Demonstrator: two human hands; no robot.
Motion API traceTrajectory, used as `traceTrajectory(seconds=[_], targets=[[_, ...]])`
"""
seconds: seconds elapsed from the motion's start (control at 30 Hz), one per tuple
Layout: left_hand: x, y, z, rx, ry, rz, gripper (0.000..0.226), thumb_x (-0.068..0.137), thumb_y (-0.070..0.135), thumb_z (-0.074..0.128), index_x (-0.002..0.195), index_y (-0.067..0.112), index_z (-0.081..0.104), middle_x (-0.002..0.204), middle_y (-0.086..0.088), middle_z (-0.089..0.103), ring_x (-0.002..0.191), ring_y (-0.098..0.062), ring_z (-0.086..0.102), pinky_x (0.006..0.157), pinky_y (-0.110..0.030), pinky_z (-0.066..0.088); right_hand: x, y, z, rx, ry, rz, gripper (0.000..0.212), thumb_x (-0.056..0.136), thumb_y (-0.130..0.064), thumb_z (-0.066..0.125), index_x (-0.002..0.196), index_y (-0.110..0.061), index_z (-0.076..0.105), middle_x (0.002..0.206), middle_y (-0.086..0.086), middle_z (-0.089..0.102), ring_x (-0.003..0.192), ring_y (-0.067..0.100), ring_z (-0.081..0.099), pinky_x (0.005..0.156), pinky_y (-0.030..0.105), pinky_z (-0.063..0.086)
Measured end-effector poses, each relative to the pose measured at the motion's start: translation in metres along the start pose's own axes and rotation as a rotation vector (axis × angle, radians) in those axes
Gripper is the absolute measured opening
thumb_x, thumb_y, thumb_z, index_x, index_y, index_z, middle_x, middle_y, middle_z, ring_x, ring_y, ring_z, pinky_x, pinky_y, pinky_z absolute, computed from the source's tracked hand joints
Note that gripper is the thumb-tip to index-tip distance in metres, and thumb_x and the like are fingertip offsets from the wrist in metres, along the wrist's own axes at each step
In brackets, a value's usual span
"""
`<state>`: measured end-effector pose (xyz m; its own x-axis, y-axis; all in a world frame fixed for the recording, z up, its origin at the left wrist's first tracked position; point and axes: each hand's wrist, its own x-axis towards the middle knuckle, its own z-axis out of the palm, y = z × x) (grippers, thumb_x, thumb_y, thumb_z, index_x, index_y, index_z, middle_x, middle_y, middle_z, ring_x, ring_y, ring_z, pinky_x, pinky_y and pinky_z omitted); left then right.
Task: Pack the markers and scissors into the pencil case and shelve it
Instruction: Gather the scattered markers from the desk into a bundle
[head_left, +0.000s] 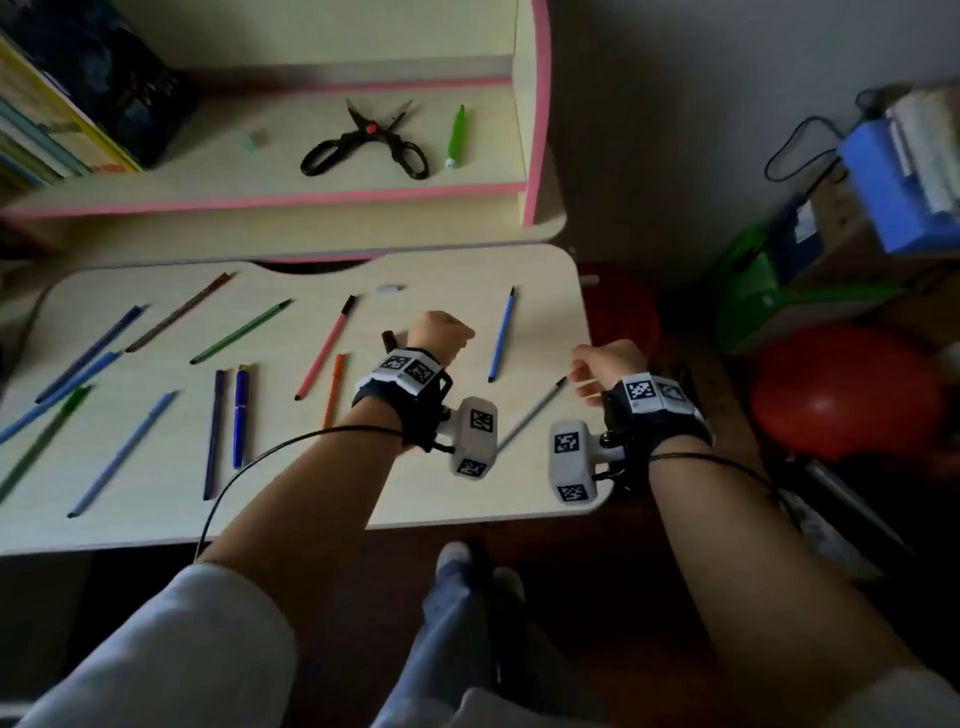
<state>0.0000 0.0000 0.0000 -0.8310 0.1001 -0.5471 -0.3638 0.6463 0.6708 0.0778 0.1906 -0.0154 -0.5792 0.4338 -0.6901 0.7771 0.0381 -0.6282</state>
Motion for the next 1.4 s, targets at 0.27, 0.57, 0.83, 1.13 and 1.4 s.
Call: traceTrajectory(seconds=[0.27,0.57,0.83,1.13,1.4], targets=[[0.028,-0.012,0.024,0.097,-0.021,0.025,0.025,0.082,0.023,0.063,0.093,0.001,0.065,0.093,-0.019,0.067,0.085,-0.030,0.060,0.079,-0.035,0.048,0.024,0.023,0.017,-0.093,-0.091,0.143,0.036,0.086,-0.028,0.058,0.055,-0.010,0.054,0.063,0.004,0.059,0.049,0.018,0.054,0.044,0.020,0.036],[0.053,-0.016,0.044,0.335,-0.023,0.144,0.017,0.077,0.036,0.064,0.078,0.019,0.063,0.079,-0.004,0.058,0.074,-0.023,0.051,0.066,-0.027,0.038,0.039,0.042,0.031,-0.197,-0.033,0.011,0.036,0.077,-0.030,0.073,0.049,-0.013,0.057,0.051,0.002,0.060,0.043,0.018,0.055,0.049,0.030,0.047],[0.055,-0.018,0.041,0.349,-0.020,0.110,0.006,0.072,0.021,0.065,0.067,0.019,0.062,0.072,-0.006,0.061,0.066,-0.025,0.055,0.061,-0.024,0.037,0.033,0.038,0.029,-0.184,-0.005,0.017,0.033,0.082,-0.023,0.066,0.053,-0.010,0.058,0.035,-0.004,0.057,0.021,0.003,0.046,0.026,0.009,0.030],[0.045,-0.026,0.025,0.252,-0.135,0.084,0.018,0.082,0.012,0.057,0.065,0.009,0.061,0.066,-0.009,0.062,0.068,-0.024,0.059,0.075,-0.033,0.052,0.022,0.025,0.023,-0.008,0.013,-0.032,0.024,0.082,-0.016,0.058,0.059,-0.011,0.060,0.057,0.003,0.063,0.043,0.015,0.059,0.046,0.022,0.044],[0.022,-0.033,0.013,0.016,-0.226,0.087,0.030,0.090,-0.009,0.037,0.070,0.013,0.042,0.069,-0.010,0.055,0.058,-0.021,0.053,0.067,-0.035,0.052,0.003,-0.005,0.025,0.214,-0.065,-0.140,0.023,0.090,-0.007,0.044,0.068,-0.009,0.052,0.088,0.018,0.065,0.056,0.022,0.065,0.061,0.030,0.051]])
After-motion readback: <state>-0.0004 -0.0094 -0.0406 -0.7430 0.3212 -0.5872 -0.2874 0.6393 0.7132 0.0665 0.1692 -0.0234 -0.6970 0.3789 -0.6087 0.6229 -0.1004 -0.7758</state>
